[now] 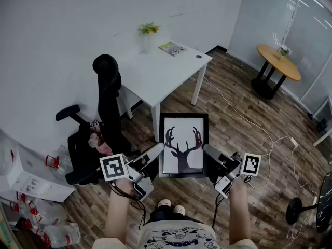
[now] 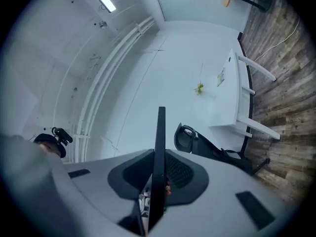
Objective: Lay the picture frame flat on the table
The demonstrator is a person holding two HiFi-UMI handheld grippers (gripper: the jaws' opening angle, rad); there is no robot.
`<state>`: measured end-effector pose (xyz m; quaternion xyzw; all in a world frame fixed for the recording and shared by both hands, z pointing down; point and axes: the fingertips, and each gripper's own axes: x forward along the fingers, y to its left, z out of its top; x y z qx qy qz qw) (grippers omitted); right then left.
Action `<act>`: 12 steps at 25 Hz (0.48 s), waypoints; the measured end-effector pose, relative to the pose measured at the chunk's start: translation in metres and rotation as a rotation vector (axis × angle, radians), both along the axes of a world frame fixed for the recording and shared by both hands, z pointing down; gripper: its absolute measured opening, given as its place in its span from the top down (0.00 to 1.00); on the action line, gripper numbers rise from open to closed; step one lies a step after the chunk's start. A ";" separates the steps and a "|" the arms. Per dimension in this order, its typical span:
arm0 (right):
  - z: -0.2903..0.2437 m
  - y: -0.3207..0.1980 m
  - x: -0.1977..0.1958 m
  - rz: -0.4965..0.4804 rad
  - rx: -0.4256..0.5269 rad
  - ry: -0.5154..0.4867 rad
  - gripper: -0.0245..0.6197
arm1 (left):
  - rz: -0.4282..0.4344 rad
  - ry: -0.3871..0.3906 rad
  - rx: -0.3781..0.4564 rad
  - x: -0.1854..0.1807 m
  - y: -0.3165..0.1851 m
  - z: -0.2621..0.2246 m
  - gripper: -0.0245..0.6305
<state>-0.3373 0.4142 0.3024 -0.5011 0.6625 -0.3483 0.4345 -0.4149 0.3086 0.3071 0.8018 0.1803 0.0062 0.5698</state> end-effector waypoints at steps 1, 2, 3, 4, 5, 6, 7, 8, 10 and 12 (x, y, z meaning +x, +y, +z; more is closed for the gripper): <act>-0.001 0.000 0.000 0.000 0.000 0.000 0.83 | 0.001 0.001 0.002 0.001 0.000 -0.001 0.84; -0.001 0.000 0.001 0.000 0.001 -0.001 0.83 | 0.002 0.001 0.002 0.001 0.000 -0.001 0.84; -0.001 0.000 0.001 0.000 0.002 -0.002 0.83 | 0.003 0.001 0.002 0.002 0.000 -0.001 0.84; -0.001 0.000 0.001 0.000 0.002 -0.002 0.83 | 0.003 0.001 0.001 0.002 0.000 -0.001 0.84; 0.000 0.000 0.001 0.000 0.002 -0.003 0.83 | 0.004 0.001 0.001 0.002 0.000 -0.001 0.84; 0.001 0.000 0.002 -0.001 0.002 -0.003 0.83 | 0.005 0.002 0.002 0.003 0.000 -0.001 0.84; 0.001 0.000 0.002 0.000 0.001 -0.003 0.83 | 0.006 0.002 0.002 0.003 0.000 0.000 0.84; 0.002 0.000 0.002 0.000 0.001 -0.003 0.83 | 0.006 0.000 0.001 0.003 0.000 0.000 0.84; 0.002 -0.001 0.003 0.001 0.001 -0.004 0.83 | 0.005 -0.003 -0.002 0.003 -0.001 0.001 0.84; 0.002 -0.001 0.003 0.001 0.001 -0.005 0.83 | 0.007 -0.002 0.000 0.004 -0.001 0.001 0.84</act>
